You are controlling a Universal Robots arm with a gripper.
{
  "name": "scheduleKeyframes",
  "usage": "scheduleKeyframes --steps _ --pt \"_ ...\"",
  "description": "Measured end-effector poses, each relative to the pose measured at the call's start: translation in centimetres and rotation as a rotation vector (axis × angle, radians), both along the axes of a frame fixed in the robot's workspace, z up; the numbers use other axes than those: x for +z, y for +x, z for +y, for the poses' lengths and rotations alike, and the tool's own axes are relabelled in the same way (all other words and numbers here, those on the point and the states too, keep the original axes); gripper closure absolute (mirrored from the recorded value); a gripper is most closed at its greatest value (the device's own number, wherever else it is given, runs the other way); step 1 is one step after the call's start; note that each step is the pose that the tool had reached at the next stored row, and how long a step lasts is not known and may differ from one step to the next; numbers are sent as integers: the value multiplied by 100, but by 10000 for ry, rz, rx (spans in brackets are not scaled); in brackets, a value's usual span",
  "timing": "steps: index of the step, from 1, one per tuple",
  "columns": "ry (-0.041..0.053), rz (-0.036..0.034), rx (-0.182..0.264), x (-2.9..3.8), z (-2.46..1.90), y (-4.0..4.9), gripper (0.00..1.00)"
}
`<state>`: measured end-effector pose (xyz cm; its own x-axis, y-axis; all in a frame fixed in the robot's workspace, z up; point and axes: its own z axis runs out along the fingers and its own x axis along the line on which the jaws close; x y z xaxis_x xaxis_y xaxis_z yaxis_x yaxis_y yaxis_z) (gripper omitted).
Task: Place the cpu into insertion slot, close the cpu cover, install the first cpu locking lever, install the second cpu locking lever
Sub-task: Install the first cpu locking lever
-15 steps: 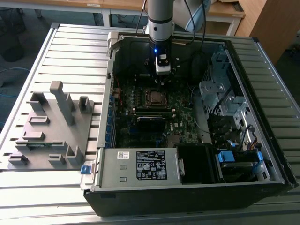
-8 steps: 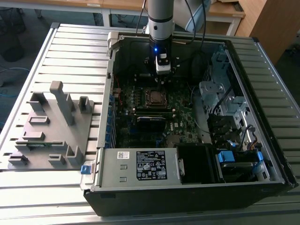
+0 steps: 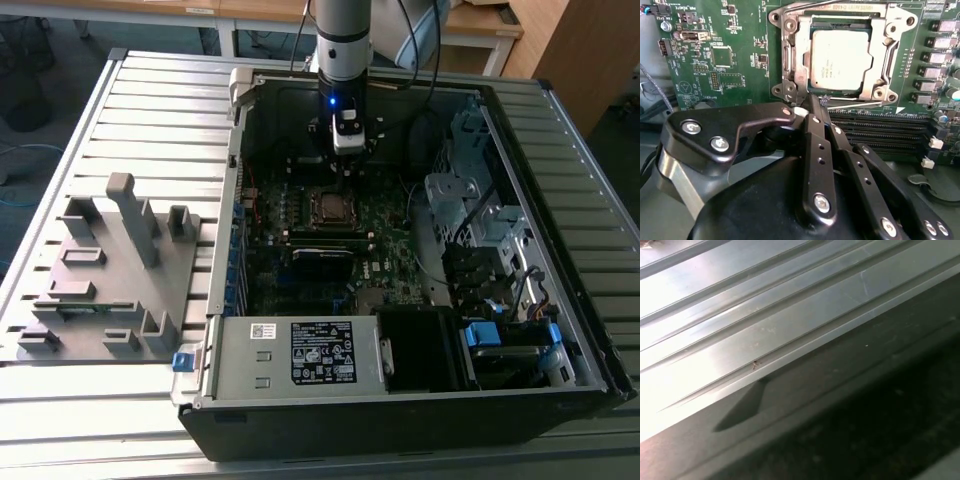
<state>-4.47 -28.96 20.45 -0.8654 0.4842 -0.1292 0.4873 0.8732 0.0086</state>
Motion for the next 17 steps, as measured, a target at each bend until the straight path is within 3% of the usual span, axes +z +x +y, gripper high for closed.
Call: scheduleKeyframes --steps 17 --pt "597 2 0 -9 8 -18 90"
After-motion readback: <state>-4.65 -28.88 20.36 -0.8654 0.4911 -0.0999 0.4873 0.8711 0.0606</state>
